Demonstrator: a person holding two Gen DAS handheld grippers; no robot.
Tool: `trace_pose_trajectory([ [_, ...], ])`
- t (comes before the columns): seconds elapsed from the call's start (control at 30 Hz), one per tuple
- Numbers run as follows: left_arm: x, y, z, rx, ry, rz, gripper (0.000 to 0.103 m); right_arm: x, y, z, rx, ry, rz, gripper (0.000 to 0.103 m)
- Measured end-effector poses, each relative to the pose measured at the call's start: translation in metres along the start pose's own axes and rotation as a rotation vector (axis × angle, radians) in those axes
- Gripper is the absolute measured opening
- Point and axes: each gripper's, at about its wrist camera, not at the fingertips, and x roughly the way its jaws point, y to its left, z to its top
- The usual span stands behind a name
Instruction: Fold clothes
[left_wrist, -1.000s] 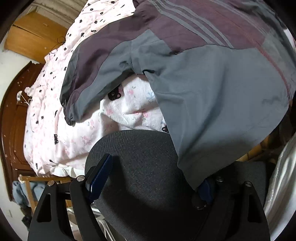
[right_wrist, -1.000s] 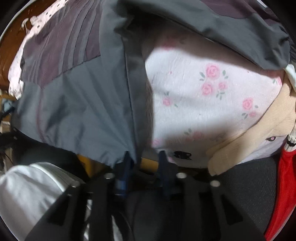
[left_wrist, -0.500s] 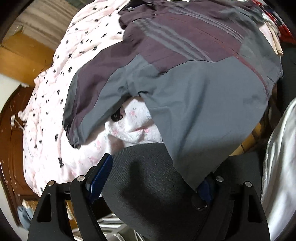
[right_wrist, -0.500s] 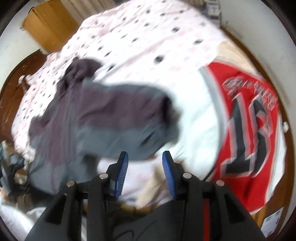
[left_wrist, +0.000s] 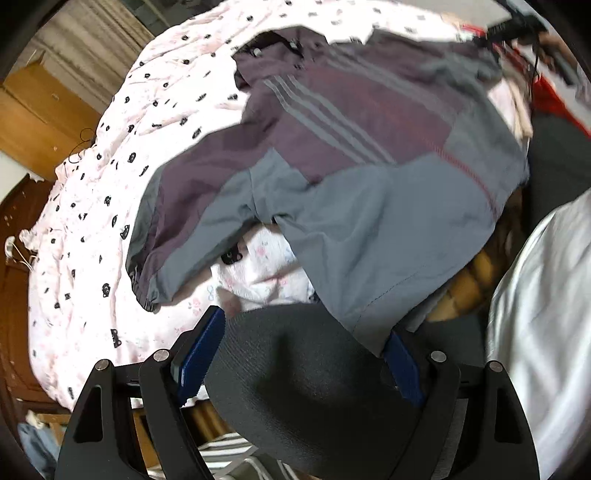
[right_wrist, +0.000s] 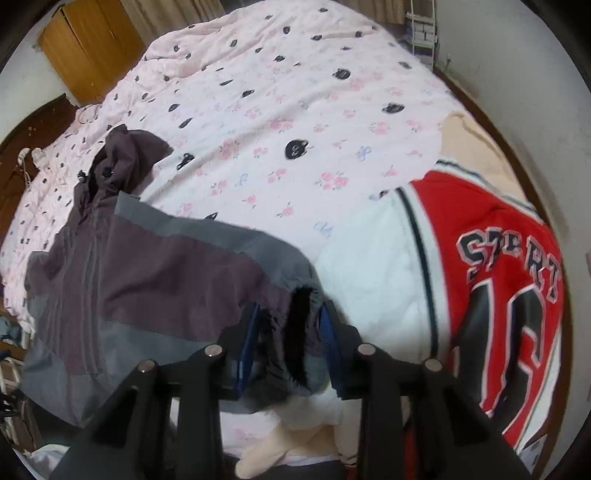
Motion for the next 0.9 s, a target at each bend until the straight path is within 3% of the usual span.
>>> trace_pose_trajectory([
  [0.2,-0.019,0.024,0.007,-0.043,-0.059,-0.088,0.080,-0.006,-0.014,0.007,0.056,-0.012,0.024,0.042],
  [0.33,-0.017,0.026,0.006,-0.025,-0.029,-0.134,0.080,0.005,-0.014,0.006,0.053,0.010,0.048,0.042],
  [0.37,-0.014,0.022,0.005,0.001,-0.007,-0.134,0.080,0.008,-0.013,0.005,0.052,0.018,0.052,0.036],
  [0.4,-0.012,0.017,0.002,0.030,0.009,-0.132,0.080,0.011,-0.012,0.004,0.050,0.026,0.055,0.023],
  [0.5,-0.008,0.005,-0.006,0.092,0.043,-0.118,0.080,0.011,-0.011,0.005,0.058,0.022,0.046,0.014],
  [0.7,-0.007,0.029,-0.004,-0.015,0.016,-0.102,0.080,-0.029,-0.014,0.012,0.056,-0.058,0.033,0.012],
  [0.9,0.014,0.065,0.018,-0.190,-0.058,-0.012,0.080,-0.031,-0.033,0.006,0.086,-0.012,-0.052,0.011],
])
